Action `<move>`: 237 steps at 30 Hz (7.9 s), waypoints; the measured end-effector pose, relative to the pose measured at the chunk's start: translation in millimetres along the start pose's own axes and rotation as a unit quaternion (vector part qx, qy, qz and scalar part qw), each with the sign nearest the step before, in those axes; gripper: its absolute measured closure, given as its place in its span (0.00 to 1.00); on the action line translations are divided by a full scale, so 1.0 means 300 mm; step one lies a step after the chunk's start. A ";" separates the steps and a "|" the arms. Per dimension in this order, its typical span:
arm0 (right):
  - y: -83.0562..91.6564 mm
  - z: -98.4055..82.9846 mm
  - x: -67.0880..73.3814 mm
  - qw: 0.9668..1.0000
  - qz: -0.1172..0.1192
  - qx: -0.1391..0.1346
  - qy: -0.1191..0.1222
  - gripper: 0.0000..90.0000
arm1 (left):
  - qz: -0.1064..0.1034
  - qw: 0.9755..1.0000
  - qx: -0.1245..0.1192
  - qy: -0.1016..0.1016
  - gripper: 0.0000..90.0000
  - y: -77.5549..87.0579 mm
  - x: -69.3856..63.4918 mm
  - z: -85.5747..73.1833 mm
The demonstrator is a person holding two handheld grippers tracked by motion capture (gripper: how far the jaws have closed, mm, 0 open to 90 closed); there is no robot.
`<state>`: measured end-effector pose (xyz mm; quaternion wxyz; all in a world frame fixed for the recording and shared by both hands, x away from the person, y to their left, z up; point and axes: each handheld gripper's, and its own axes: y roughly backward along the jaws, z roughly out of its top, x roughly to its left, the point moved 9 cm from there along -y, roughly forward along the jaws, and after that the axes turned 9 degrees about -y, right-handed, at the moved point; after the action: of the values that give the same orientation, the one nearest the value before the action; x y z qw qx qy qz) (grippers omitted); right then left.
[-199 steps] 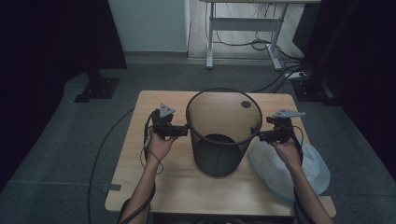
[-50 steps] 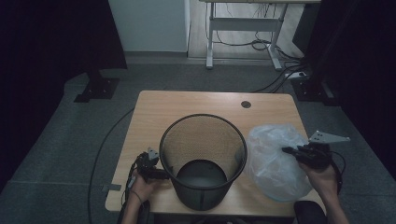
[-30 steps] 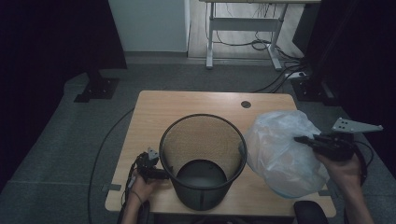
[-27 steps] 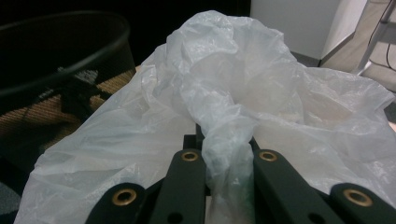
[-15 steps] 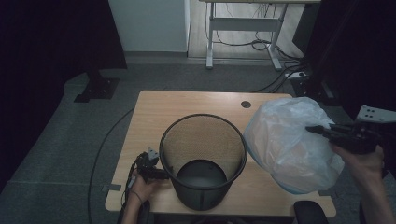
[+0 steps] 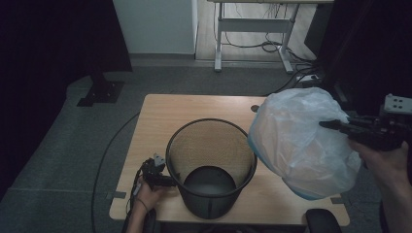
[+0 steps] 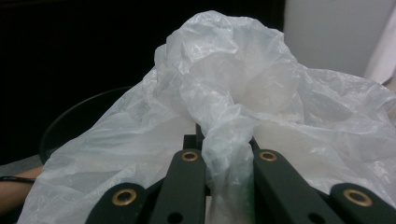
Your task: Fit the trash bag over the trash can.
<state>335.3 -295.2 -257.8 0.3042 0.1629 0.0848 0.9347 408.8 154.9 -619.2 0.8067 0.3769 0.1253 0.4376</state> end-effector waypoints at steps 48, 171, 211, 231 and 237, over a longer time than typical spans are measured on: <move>-0.532 0.090 0.459 0.978 0.187 0.068 0.065 0.96 | -0.001 1.000 0.000 0.000 0.00 0.000 0.000 0.000; -0.790 -0.156 -0.062 0.991 0.012 0.127 -0.028 0.80 | -0.002 1.000 0.002 0.000 0.00 0.001 -0.001 -0.001; -1.026 -0.340 0.418 0.918 0.106 0.360 0.131 0.91 | -0.002 1.000 0.002 0.000 0.00 0.002 -0.002 -0.001; -0.917 -0.175 0.375 0.941 0.075 0.300 0.140 0.51 | -0.002 1.000 0.002 0.000 0.00 0.002 -0.002 -0.001; -0.935 -0.186 0.262 0.942 0.001 0.307 0.138 0.65 | -0.002 1.000 0.002 0.000 0.00 0.002 -0.002 -0.001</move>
<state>407.4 -27.1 -362.3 0.2234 0.1174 0.4085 0.8772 407.9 154.7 -619.2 0.8068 0.3786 0.1266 0.4356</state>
